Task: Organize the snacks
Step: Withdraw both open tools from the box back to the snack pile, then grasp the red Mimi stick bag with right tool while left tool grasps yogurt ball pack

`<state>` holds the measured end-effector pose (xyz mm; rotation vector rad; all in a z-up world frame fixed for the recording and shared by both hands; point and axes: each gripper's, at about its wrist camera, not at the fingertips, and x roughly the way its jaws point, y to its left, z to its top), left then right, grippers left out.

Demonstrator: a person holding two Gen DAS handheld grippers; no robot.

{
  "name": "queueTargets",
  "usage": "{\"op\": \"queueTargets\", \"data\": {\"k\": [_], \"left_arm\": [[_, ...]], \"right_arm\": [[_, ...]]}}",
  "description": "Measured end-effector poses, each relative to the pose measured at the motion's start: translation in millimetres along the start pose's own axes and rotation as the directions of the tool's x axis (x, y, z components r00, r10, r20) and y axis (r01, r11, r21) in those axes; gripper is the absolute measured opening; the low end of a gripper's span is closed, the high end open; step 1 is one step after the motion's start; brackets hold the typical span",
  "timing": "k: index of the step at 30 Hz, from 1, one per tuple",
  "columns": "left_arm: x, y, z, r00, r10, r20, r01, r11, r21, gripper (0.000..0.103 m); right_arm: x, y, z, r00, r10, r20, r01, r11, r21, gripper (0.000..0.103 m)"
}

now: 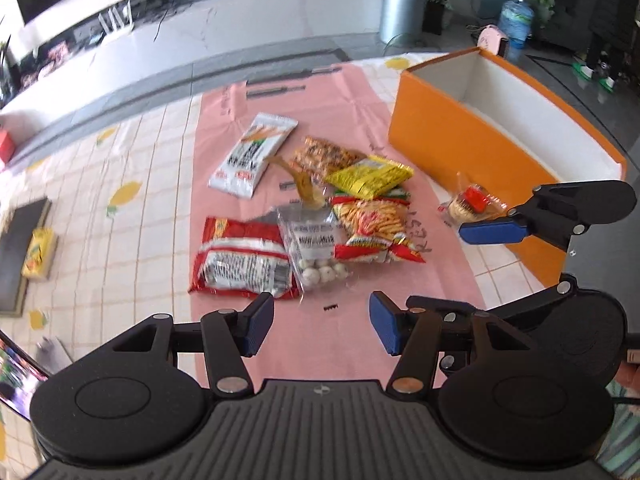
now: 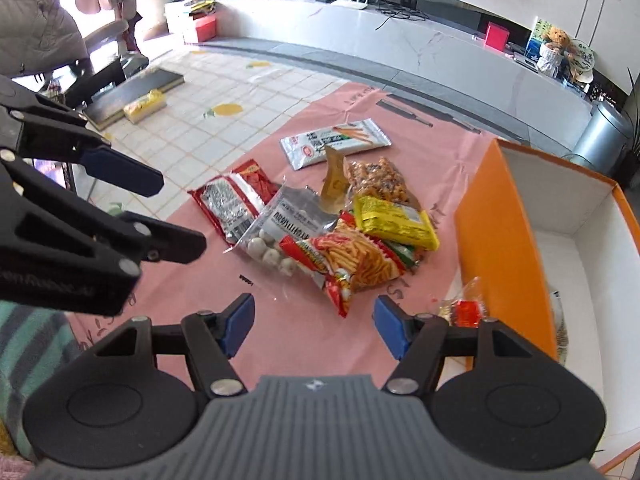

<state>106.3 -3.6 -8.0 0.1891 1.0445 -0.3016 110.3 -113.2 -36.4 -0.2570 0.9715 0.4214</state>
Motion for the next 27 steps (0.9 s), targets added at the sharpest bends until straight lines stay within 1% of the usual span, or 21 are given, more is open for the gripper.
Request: {"op": "queueTargets", "data": {"k": [7,11,12,14,17,18,19,20,22,23,24,25,26,27], "left_arm": [[35,15,-3,0.999,-0.034,-0.032,0.031,0.996,-0.079,0.065],[52,21,-2,0.998,-0.044,-0.051,0.040,0.995,-0.088,0.065],[56,23,-3,0.997,-0.045,-0.058,0.040,0.995,-0.090,0.065],[65,26,-5,0.996,-0.052,-0.071,0.045,0.994,-0.097,0.065],[75,29,-6,0.992,-0.097,-0.075,0.088,0.989,-0.120,0.065],[77,29,-7,0.991,-0.111,-0.074,0.101,0.987,-0.124,0.063],[79,29,-7,0.991,-0.116,-0.074,0.106,0.986,-0.127,0.060],[81,28,-7,0.991,-0.116,-0.074,0.106,0.986,-0.126,0.055],[84,28,-7,0.990,-0.120,-0.077,0.110,0.986,-0.125,0.047],[85,28,-7,0.989,-0.127,-0.078,0.117,0.985,-0.125,0.038],[86,28,-7,0.988,-0.134,-0.080,0.123,0.984,-0.125,0.033],[86,28,-7,0.987,-0.136,-0.080,0.126,0.984,-0.124,0.030],[87,27,-7,0.987,-0.135,-0.081,0.125,0.985,-0.121,0.022],[87,27,-8,0.988,-0.131,-0.084,0.121,0.986,-0.119,0.019]], "right_arm": [[35,-9,7,0.998,-0.028,-0.060,0.028,1.000,-0.001,0.064],[52,-15,9,0.996,-0.044,-0.076,0.043,0.999,-0.008,0.063],[56,-17,9,0.996,-0.044,-0.081,0.044,0.999,-0.012,0.061],[64,-20,9,0.995,-0.040,-0.096,0.039,0.999,-0.015,0.054],[73,-20,9,0.994,-0.024,-0.104,0.021,0.999,-0.032,0.048],[74,-19,9,0.995,-0.019,-0.101,0.015,0.999,-0.041,0.045],[76,-18,9,0.995,-0.017,-0.099,0.012,0.999,-0.053,0.036],[77,-17,9,0.995,-0.017,-0.099,0.011,0.998,-0.064,0.025],[80,-17,10,0.994,-0.013,-0.106,0.005,0.997,-0.078,0.016],[80,-17,10,0.994,-0.011,-0.107,0.002,0.996,-0.084,0.015],[80,-16,10,0.994,-0.010,-0.107,0.001,0.996,-0.092,0.014],[80,-16,10,0.994,-0.011,-0.108,-0.001,0.995,-0.104,0.013],[79,-15,10,0.994,-0.011,-0.111,-0.002,0.993,-0.115,0.013],[78,-15,10,0.993,-0.012,-0.114,-0.003,0.992,-0.126,0.013]]}}
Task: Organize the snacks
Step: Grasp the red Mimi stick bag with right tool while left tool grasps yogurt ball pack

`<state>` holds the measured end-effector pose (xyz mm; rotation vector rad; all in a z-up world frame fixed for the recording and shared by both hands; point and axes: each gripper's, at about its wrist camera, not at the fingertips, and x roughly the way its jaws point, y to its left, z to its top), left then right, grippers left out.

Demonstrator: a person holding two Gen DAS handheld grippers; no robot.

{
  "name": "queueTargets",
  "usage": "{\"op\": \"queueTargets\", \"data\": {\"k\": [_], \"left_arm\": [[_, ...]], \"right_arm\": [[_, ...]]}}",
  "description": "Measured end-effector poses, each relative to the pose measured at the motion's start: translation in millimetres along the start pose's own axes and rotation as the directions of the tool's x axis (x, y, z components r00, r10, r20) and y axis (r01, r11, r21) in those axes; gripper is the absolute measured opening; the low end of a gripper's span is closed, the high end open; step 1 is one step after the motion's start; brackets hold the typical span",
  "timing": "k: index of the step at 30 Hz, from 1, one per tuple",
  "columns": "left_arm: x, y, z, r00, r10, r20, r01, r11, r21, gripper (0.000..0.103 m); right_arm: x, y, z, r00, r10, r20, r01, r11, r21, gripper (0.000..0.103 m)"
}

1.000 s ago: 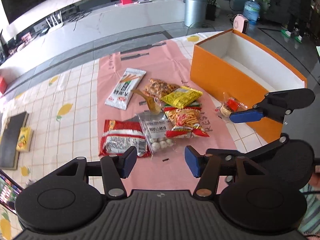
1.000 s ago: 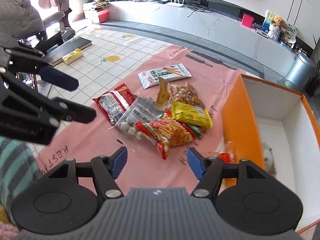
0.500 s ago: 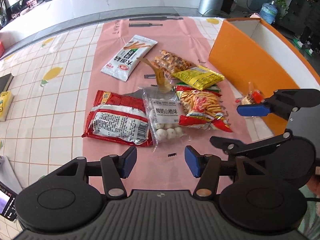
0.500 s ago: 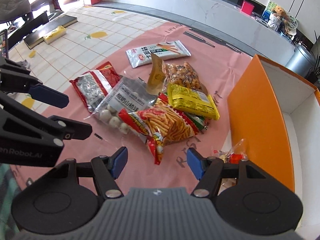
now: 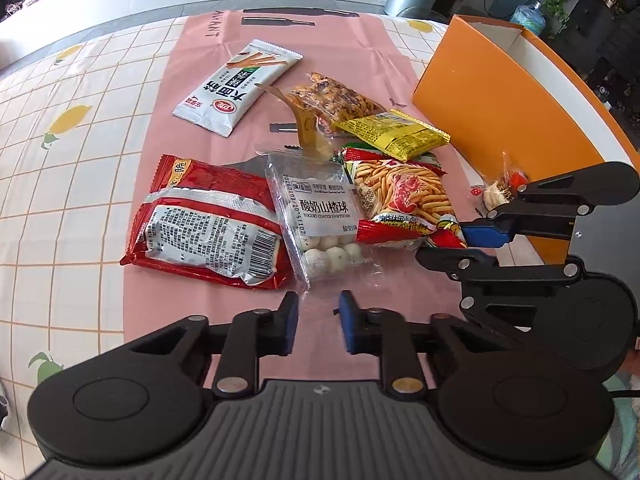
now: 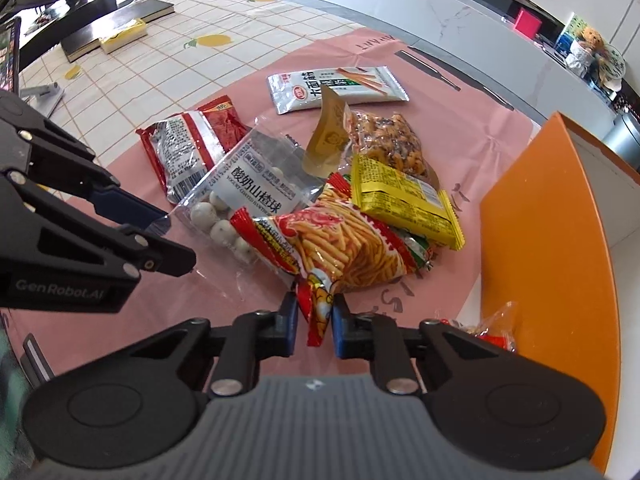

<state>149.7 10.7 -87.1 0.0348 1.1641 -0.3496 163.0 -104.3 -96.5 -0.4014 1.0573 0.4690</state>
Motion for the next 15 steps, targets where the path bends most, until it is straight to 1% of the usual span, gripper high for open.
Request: {"op": "queueTargets", "data": {"k": [3,6,11,15], "left_arm": [[-5,-1,-1,1.000,-0.008,0.001,0.008,1.000,0.003,0.015],[-12,-5,-4,1.000,0.019,-0.006,-0.018,0.999,0.028,0.013],[-24,-7,-16,0.998,0.046,-0.046,-0.044,0.998,0.049,0.012],[-35,-1,-26,0.994,0.067,-0.085,-0.064,0.997,0.031,0.011]], "right_arm": [[-3,0,-1,1.000,0.009,-0.010,-0.009,1.000,-0.015,0.011],[-9,0,-6,0.999,0.033,-0.023,-0.034,0.999,-0.022,0.010],[-21,9,-19,0.997,0.067,-0.049,-0.070,0.996,-0.050,0.010],[-32,16,-32,0.991,0.112,-0.069,-0.116,0.991,-0.069,0.010]]}}
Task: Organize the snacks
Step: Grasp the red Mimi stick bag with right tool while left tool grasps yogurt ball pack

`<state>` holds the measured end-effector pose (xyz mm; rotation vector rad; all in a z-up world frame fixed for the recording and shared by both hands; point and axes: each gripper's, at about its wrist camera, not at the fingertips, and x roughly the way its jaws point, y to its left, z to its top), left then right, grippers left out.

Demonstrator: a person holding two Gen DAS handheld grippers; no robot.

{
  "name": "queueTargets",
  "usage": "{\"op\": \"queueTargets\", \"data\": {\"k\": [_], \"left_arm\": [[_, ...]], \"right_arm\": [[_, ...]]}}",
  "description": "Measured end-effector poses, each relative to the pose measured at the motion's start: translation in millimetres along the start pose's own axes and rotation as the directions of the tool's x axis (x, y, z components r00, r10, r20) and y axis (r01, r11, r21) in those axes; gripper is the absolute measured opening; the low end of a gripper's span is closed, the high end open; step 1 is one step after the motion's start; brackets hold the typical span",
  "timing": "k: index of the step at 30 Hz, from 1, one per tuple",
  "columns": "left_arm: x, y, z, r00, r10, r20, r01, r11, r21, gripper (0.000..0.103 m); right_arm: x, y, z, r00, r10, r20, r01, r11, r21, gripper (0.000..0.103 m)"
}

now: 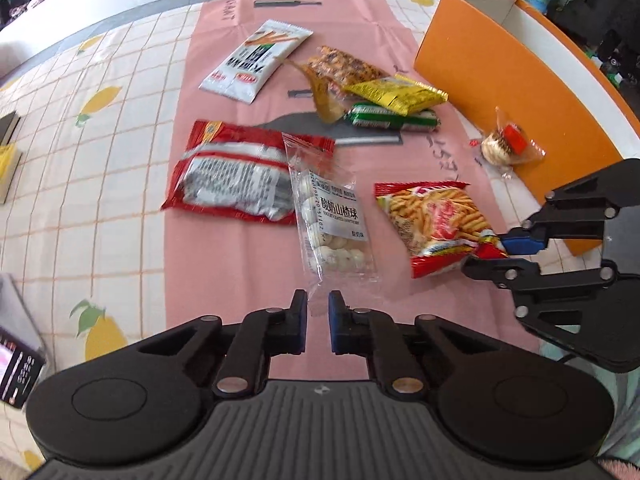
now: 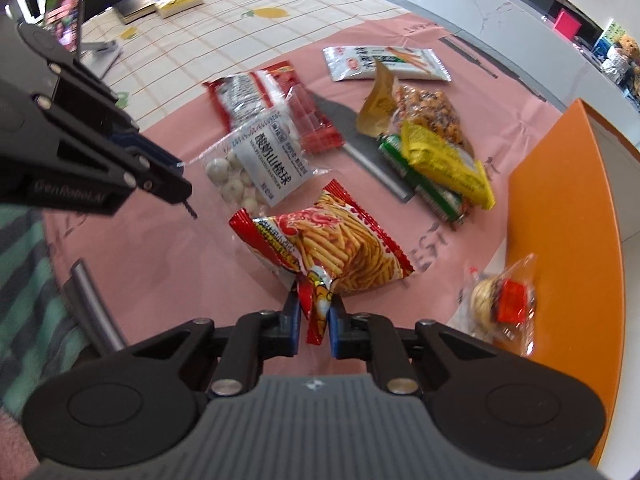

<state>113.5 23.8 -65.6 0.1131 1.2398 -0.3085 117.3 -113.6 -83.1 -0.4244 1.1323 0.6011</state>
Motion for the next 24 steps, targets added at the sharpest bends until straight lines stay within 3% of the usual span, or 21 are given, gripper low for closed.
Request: {"op": "queueTargets", "data": {"k": [6,7,9,10,11,12,13,14,19,24], "left_arm": [[-3,8,-8,0.998,0.015,-0.053,-0.016,0.999,-0.027,0.014],[-3,8,-9,0.998,0.029,-0.051,-0.030,0.999,-0.025,0.015],[-5,5,-10,0.998,0.044,-0.044,-0.044,0.999,-0.002,0.038],[-8,4,-10,0.999,0.042,-0.031,-0.042,0.999,0.005,0.045],[-11,3,-9,0.999,0.035,-0.011,-0.035,0.999,0.007,0.059],[-15,2,-8,0.999,0.031,0.012,-0.032,0.999,0.007,0.069],[-18,1,-6,0.999,0.034,0.035,-0.035,0.999,0.006,0.071],[-20,0,-4,0.997,0.042,0.060,-0.042,0.999,0.006,0.073],[-13,-14,6,0.992,0.066,0.112,-0.077,0.992,0.101,0.079],[6,-25,7,0.994,0.058,0.095,-0.079,0.969,0.236,0.082]], "right_arm": [[-11,10,-18,0.999,0.025,-0.022,-0.026,0.999,-0.039,0.012],[-13,9,-20,0.999,0.026,-0.022,-0.026,0.999,-0.033,0.017],[-18,7,-21,0.999,0.030,-0.012,-0.030,1.000,-0.010,0.024],[-22,5,-21,0.999,0.034,-0.004,-0.034,0.999,0.011,0.037],[-27,3,-21,0.999,0.041,0.010,-0.041,0.998,0.038,0.051],[-33,0,-21,0.999,0.048,0.025,-0.049,0.996,0.075,0.058],[-37,-3,-20,0.998,0.053,0.038,-0.057,0.991,0.118,0.070],[-41,-7,-20,0.997,0.061,0.049,-0.069,0.984,0.166,0.073],[-45,-28,-12,0.995,0.069,0.078,-0.095,0.906,0.413,0.074],[-22,-37,-4,0.997,0.066,0.030,-0.072,0.844,0.531,0.074]]}}
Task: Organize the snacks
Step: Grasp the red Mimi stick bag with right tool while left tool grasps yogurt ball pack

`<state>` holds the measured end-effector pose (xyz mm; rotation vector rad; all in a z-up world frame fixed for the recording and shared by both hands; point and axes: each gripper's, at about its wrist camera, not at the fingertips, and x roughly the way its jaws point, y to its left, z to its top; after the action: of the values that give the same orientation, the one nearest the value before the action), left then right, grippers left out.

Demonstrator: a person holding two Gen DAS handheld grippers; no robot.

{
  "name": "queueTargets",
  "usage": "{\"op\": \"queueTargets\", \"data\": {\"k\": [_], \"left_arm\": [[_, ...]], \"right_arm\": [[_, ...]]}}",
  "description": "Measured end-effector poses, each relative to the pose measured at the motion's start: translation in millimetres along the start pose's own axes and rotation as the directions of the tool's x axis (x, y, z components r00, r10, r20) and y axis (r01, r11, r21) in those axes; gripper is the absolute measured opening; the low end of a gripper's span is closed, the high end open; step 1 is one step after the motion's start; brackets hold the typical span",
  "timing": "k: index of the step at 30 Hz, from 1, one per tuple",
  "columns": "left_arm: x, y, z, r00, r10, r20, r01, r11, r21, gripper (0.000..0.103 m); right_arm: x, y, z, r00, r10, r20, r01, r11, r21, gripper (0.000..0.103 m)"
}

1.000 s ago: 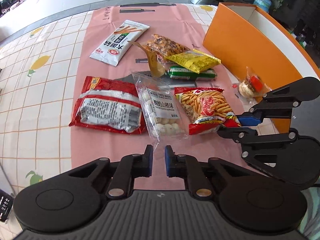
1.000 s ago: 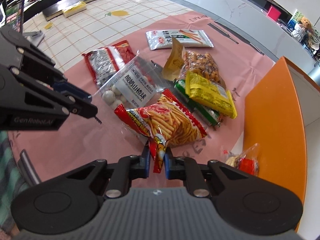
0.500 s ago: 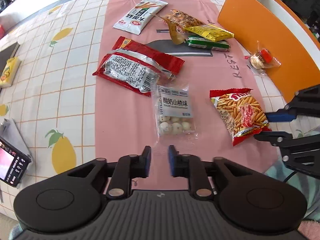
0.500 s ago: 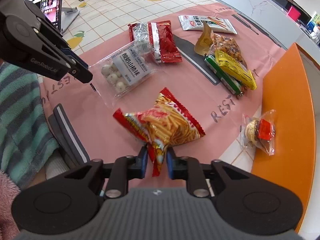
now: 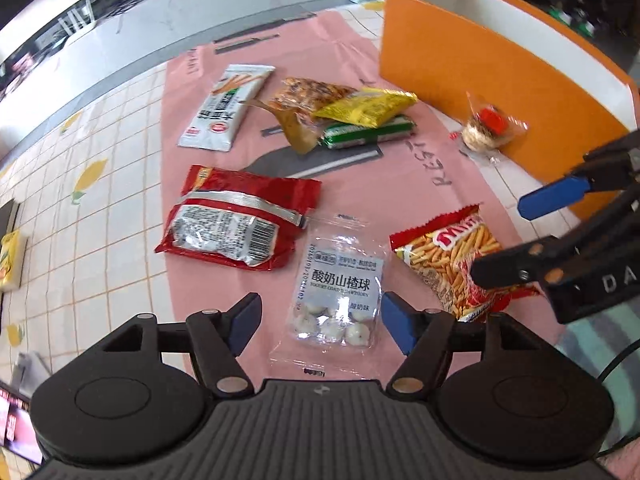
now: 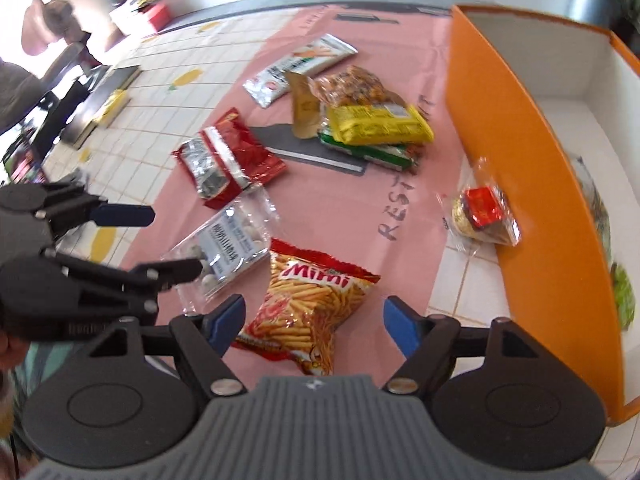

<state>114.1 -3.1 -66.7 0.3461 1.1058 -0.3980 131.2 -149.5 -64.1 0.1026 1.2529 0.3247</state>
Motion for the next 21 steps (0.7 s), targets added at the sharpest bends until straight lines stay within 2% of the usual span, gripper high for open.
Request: {"op": "queueTargets", "data": {"k": [7,12,16,21], "left_arm": [[23,-4,2,1.000,0.009,-0.025,-0.007,0.997,0.079,0.083],[31,0,1,0.999,-0.038,-0.012,0.039,0.997,0.063,0.085],[36,0,-1,0.999,-0.049,-0.004,0.049,0.996,0.068,0.085],[43,2,-2,0.997,-0.069,-0.016,0.070,0.997,0.036,0.082]], "right_arm": [[29,-2,3,0.998,-0.005,-0.057,0.009,0.997,0.071,0.072],[38,-4,6,0.997,-0.010,-0.070,0.016,0.996,0.084,0.069],[44,-4,7,0.996,-0.003,-0.091,0.011,0.996,0.084,0.062],[45,-1,8,0.997,-0.027,-0.079,0.032,0.998,0.055,0.056]]}}
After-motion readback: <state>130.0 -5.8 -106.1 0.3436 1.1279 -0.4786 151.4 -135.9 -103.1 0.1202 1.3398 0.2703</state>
